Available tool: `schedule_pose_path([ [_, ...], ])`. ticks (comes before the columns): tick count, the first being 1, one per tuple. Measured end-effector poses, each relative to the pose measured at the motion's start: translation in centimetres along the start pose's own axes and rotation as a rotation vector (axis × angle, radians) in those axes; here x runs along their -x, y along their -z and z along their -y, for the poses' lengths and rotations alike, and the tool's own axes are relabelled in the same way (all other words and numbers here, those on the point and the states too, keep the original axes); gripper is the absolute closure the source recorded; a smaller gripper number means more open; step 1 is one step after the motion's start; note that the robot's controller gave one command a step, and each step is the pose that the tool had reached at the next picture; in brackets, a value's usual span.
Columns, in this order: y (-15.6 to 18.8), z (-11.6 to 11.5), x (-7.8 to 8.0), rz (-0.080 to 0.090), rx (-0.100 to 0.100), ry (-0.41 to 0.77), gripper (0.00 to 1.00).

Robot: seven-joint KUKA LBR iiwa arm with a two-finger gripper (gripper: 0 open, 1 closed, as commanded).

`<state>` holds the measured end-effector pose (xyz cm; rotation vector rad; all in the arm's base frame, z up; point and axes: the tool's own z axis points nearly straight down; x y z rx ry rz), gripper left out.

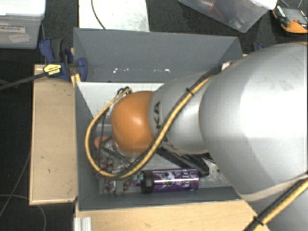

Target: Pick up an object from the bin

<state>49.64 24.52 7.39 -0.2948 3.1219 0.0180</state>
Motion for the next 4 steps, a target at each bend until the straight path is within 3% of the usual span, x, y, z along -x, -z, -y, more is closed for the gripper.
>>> schedule_pose_path([
  [1,-0.3,1.2,2.5,0.021,-0.006,0.066,0.0],
  [2,-0.3,4.1,3.1,0.006,0.001,0.014,1.0],
  [3,-0.3,4.1,3.1,0.006,0.001,0.013,1.0],
  [4,3.5,4.1,2.8,-0.004,-0.001,0.01,1.0],
])
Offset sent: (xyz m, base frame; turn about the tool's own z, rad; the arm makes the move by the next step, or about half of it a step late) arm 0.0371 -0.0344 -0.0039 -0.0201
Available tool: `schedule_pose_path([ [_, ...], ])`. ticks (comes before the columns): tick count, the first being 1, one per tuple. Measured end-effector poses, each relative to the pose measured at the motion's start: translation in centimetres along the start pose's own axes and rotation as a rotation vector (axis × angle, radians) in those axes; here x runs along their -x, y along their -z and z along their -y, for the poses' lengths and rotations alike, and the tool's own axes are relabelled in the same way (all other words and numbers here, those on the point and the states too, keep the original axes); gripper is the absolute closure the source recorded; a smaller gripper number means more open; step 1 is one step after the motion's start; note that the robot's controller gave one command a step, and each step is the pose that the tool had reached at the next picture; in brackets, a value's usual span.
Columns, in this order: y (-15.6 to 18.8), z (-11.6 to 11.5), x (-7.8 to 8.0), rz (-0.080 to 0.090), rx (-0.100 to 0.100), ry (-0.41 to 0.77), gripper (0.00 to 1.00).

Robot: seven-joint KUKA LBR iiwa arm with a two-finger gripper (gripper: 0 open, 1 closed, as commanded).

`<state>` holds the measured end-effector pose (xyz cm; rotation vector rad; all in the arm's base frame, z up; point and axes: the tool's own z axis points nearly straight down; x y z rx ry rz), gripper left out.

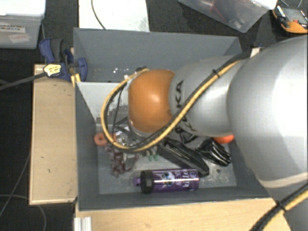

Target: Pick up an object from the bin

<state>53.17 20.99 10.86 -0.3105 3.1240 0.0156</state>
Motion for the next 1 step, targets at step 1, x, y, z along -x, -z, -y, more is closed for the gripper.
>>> schedule_pose_path([
  [1,4.13,-0.04,0.04,0.0,0.0,-0.003,1.0],
])
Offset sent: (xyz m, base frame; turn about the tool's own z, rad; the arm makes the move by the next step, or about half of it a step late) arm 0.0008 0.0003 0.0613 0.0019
